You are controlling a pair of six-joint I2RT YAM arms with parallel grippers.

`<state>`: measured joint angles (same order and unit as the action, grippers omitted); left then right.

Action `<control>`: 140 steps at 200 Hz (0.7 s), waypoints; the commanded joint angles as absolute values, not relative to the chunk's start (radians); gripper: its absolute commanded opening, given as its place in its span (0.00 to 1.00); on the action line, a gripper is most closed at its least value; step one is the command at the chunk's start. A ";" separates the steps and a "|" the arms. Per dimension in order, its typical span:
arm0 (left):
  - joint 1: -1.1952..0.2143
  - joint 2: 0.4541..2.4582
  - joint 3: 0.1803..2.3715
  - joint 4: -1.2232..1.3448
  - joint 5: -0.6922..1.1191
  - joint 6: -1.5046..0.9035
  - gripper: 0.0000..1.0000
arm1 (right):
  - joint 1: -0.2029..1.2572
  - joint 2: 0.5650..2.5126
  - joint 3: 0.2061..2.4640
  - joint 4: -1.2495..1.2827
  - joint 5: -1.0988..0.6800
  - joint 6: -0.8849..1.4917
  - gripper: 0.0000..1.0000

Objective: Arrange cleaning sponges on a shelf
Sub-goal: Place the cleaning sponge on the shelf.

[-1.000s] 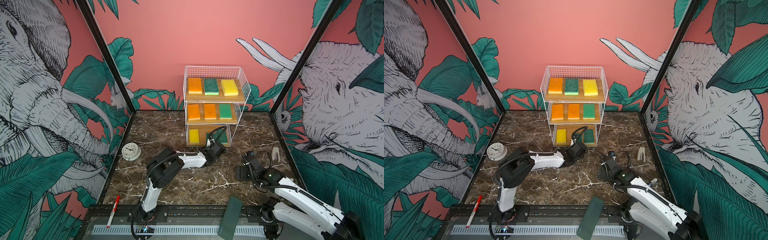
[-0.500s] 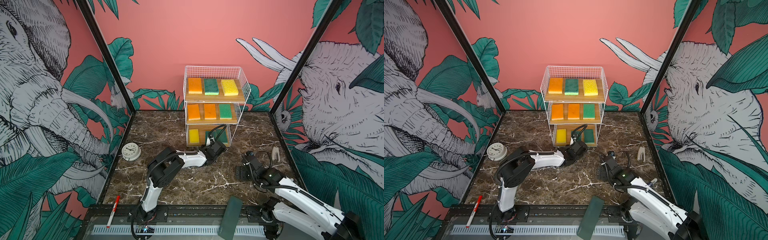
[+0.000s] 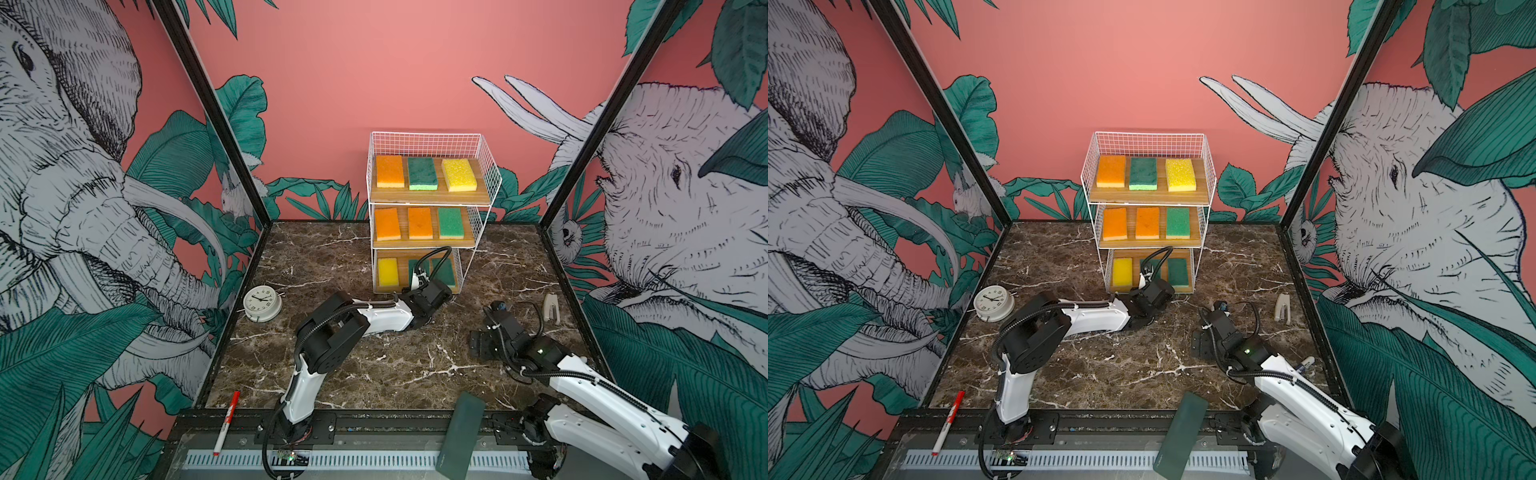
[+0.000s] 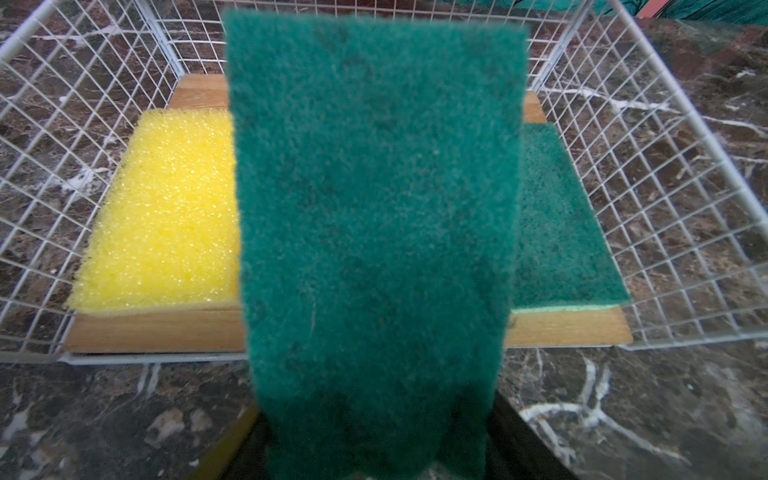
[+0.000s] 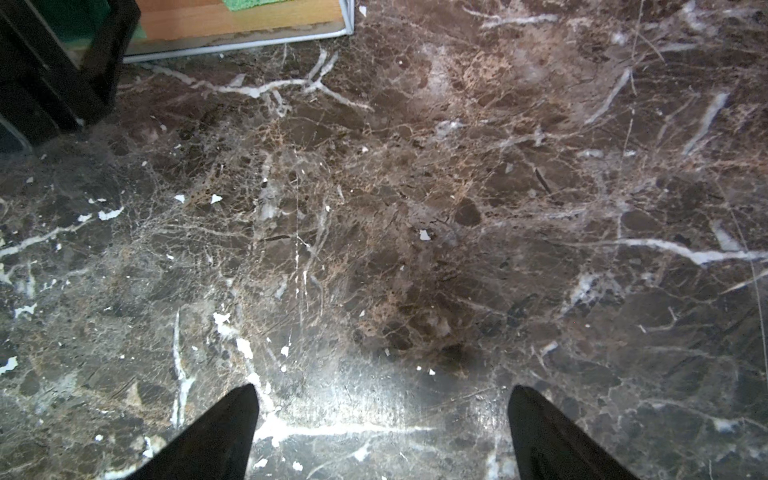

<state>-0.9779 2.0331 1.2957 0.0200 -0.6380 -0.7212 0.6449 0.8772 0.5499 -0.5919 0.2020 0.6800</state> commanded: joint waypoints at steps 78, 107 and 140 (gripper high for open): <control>-0.971 2.067 1.362 0.003 -0.664 -0.760 0.67 | 0.640 0.866 0.570 -0.632 0.231 0.675 0.97; -0.971 2.071 1.374 -0.027 -0.681 -0.764 0.67 | 0.639 0.865 0.577 -0.644 0.233 0.680 0.97; -0.968 2.075 1.392 -0.078 -0.701 -0.758 0.67 | 0.640 0.873 0.586 -0.646 0.229 0.686 0.97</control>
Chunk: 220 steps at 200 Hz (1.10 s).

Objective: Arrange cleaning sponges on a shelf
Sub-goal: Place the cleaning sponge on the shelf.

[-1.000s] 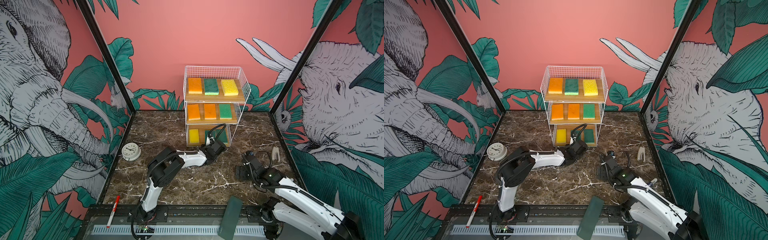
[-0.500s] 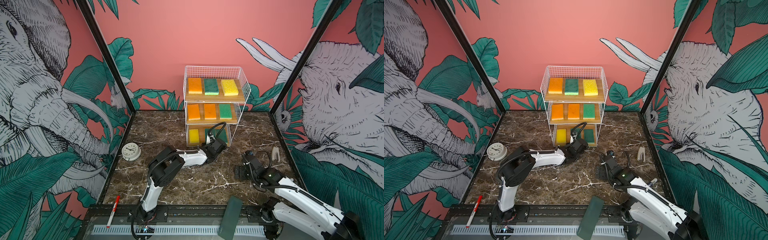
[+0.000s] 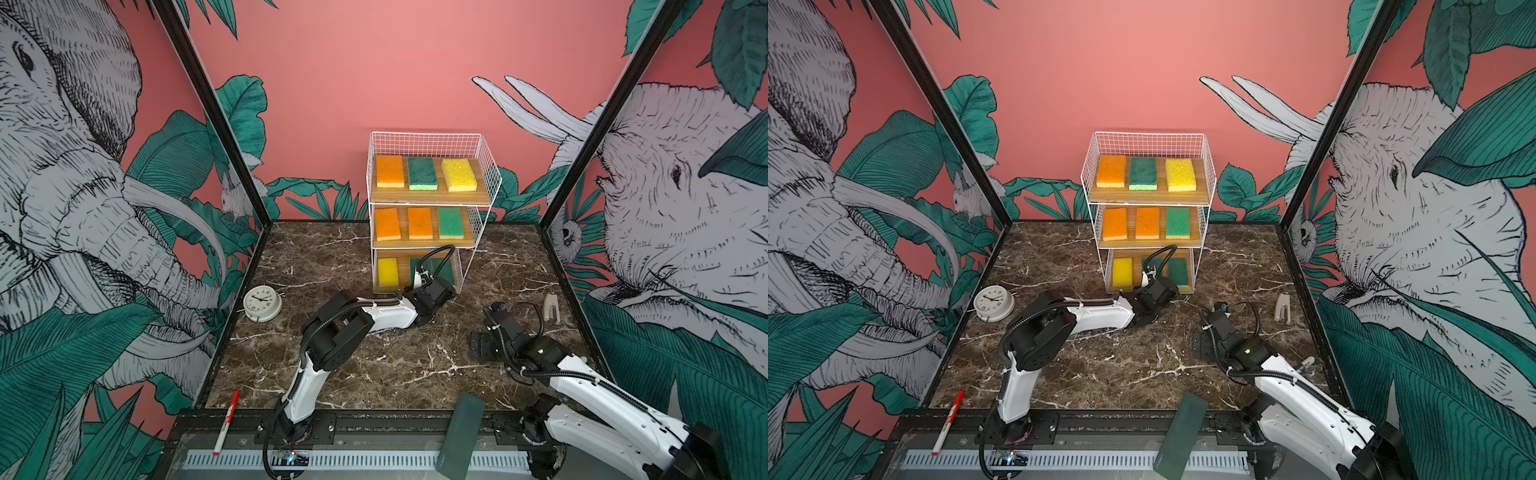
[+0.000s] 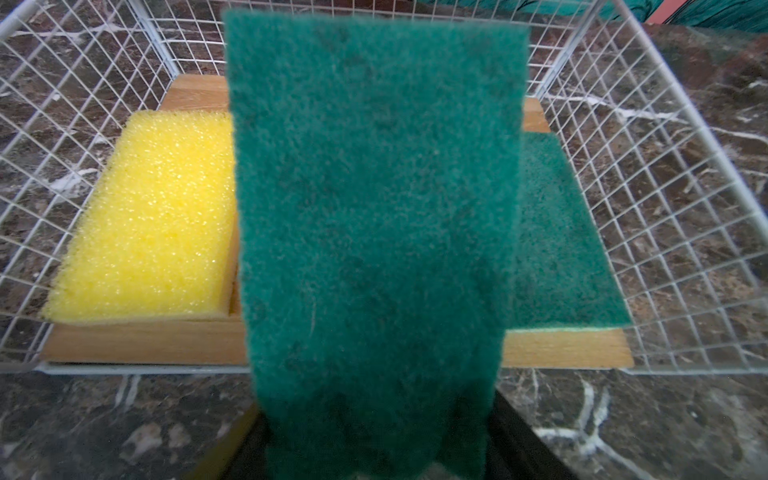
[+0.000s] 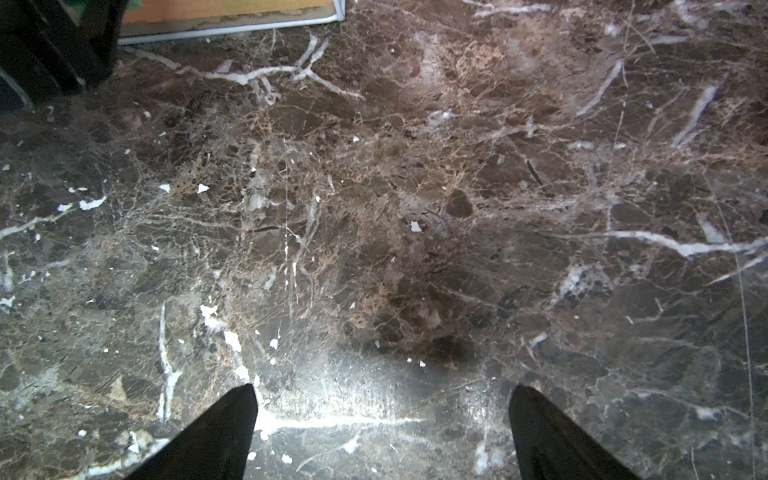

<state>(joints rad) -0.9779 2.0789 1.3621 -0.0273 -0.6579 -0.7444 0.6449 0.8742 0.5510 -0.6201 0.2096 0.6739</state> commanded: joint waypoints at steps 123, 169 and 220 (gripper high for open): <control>-0.954 2.111 1.396 -0.046 -0.685 -0.715 0.68 | 0.640 0.896 0.608 -0.652 0.213 0.709 0.97; -0.951 2.127 1.411 -0.048 -0.696 -0.711 0.68 | 0.640 0.885 0.608 -0.661 0.215 0.712 0.97; -0.951 2.147 1.420 -0.041 -0.708 -0.709 0.69 | 0.640 0.877 0.602 -0.664 0.218 0.715 0.97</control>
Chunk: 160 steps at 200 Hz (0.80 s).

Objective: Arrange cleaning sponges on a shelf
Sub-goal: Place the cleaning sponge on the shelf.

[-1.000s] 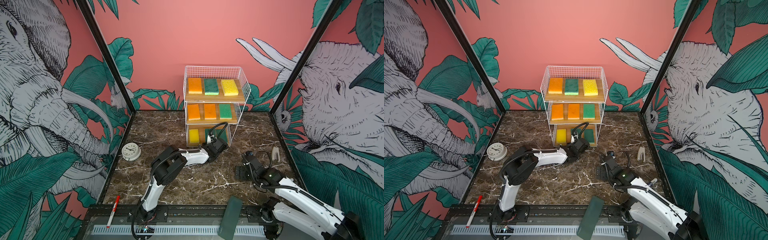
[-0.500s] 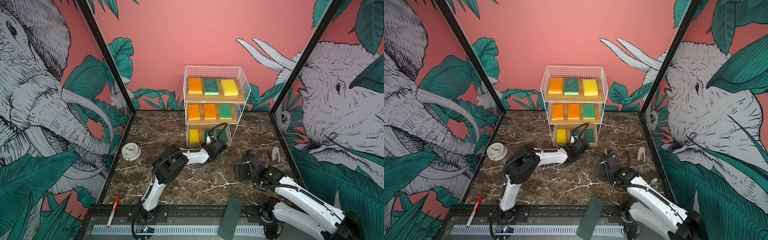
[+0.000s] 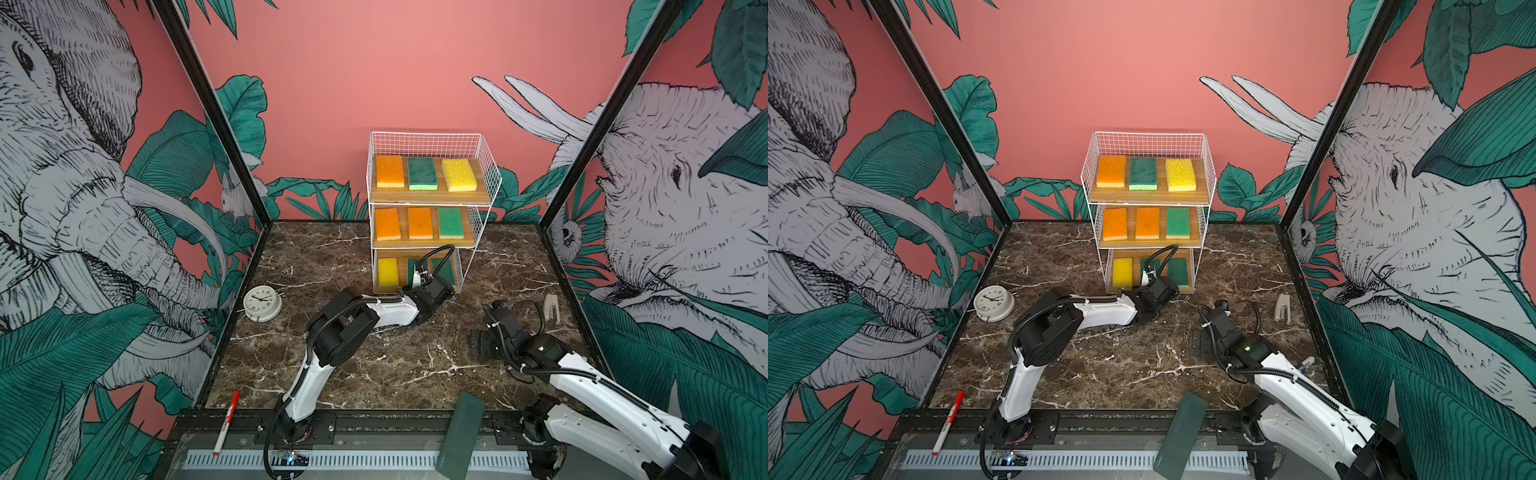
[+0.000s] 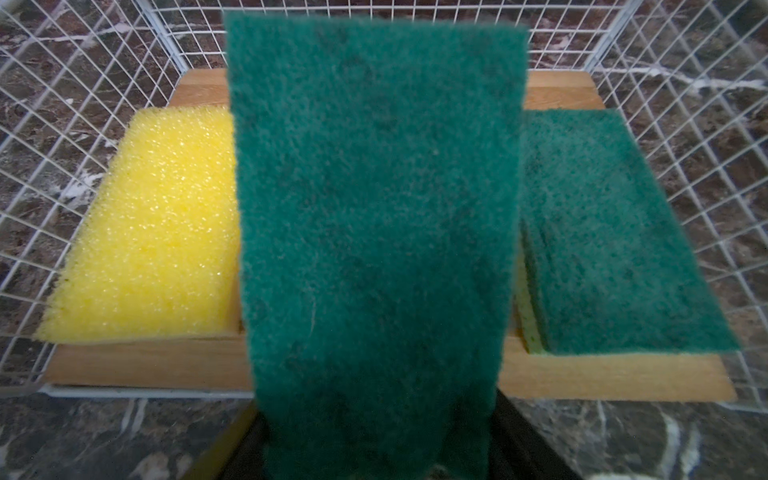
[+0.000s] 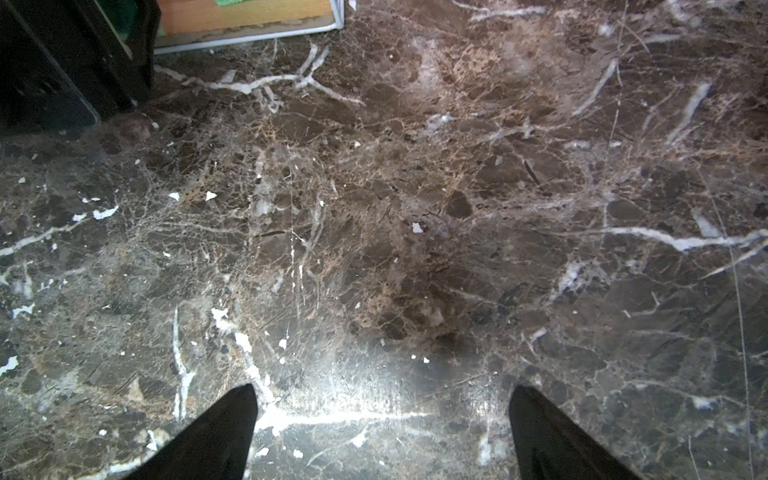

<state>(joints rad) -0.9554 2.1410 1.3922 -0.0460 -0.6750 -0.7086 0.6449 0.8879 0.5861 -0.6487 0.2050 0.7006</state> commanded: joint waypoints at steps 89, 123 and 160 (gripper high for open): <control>-0.949 2.157 1.458 -0.057 -0.697 -0.710 0.74 | 0.640 0.865 0.594 -0.671 0.218 0.718 0.97; -0.949 2.121 1.440 -0.058 -0.701 -0.729 0.76 | 0.640 0.843 0.590 -0.679 0.219 0.722 0.97; -0.951 2.088 1.413 -0.064 -0.685 -0.741 0.76 | 0.640 0.825 0.590 -0.690 0.217 0.730 0.97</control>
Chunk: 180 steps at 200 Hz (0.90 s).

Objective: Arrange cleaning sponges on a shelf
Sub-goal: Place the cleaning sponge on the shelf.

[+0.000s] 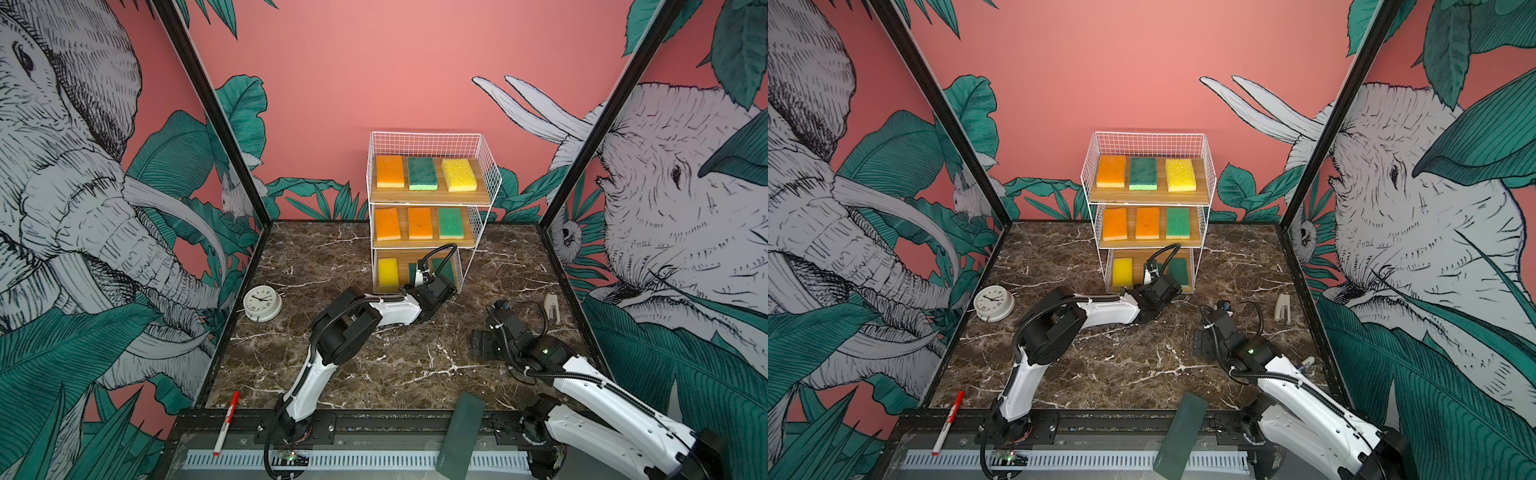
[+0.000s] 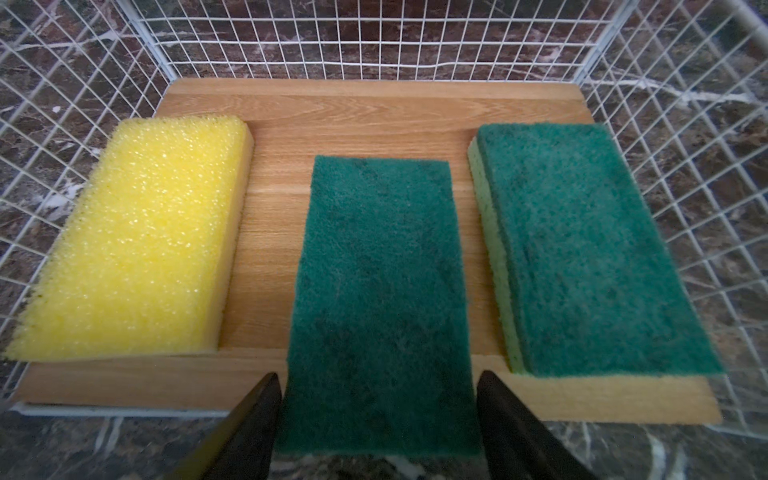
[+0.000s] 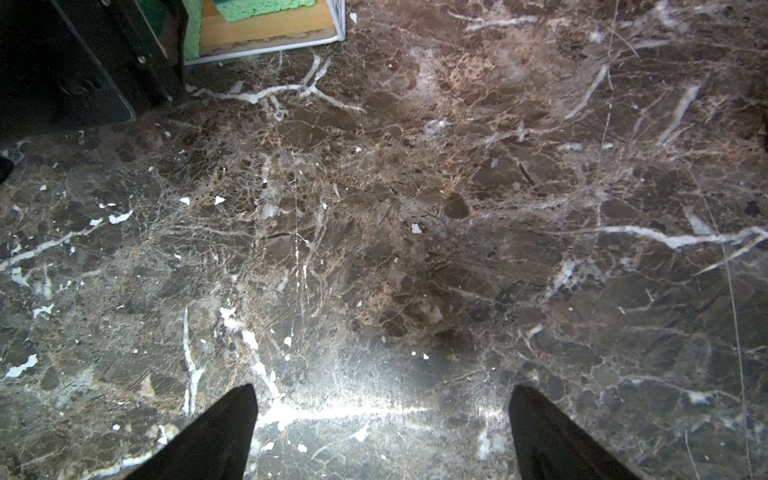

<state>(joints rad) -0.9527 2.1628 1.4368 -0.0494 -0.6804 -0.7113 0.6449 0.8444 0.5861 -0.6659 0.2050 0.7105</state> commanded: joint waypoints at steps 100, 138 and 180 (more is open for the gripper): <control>-1.005 1.818 1.172 -0.063 -0.612 -0.801 0.71 | 0.640 0.747 0.579 -0.727 0.220 0.768 0.96; -1.005 1.794 1.085 0.018 -0.526 -0.804 0.56 | 0.640 0.757 0.586 -0.724 0.219 0.768 0.95; -0.990 1.845 1.077 0.106 -0.385 -0.821 0.45 | 0.640 0.770 0.584 -0.715 0.222 0.764 0.95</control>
